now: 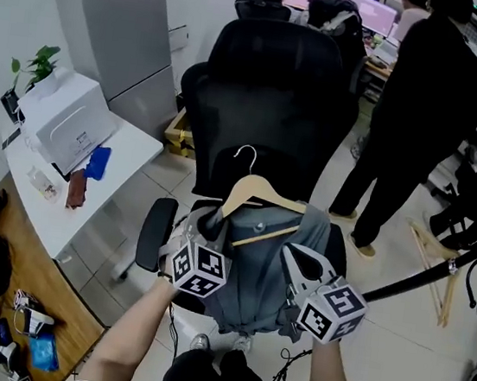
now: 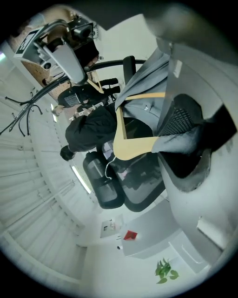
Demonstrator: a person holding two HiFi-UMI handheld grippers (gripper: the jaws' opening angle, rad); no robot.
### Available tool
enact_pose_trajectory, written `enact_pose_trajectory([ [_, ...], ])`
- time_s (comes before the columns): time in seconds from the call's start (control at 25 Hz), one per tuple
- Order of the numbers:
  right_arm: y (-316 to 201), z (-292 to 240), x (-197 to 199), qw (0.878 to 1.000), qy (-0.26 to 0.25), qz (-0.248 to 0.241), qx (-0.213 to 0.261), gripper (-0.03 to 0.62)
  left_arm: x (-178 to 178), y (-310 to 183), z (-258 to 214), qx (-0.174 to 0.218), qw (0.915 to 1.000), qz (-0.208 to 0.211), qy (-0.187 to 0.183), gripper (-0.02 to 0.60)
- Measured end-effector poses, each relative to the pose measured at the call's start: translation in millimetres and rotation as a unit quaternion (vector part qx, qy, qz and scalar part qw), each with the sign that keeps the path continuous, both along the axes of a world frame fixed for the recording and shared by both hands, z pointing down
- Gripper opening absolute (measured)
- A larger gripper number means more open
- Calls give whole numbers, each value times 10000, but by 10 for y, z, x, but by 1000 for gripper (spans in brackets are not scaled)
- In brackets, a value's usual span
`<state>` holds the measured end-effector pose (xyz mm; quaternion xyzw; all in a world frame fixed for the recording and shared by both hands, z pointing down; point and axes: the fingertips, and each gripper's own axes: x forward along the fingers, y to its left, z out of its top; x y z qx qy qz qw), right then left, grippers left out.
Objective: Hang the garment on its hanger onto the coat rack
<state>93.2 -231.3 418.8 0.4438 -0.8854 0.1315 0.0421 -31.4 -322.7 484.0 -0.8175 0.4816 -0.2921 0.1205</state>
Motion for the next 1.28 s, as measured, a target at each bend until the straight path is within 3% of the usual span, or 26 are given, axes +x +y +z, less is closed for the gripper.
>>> enact_pose_trajectory([
  [0.28,466,-487,9,9968,151,540,573,0,96,283,-892,691,9953,660,120,106],
  [0.52,1040,-917,82,9875,258,1193,1002,0,242,684,-1680,1194,9838,1317,246,106],
  [0.84,1868,-1358,320,9648,564,2152,1402,0,580,1277,-2443,1536,9594,2326,437,106],
  [1.04,2317,-1481,728,9468,689,2799,1429,0,1018,1588,-2712,1594,9423,2897,526,107],
  [1.28,2758,-1682,1160,9228,923,3394,1569,0,1671,1996,-2963,1816,9149,3563,548,107],
])
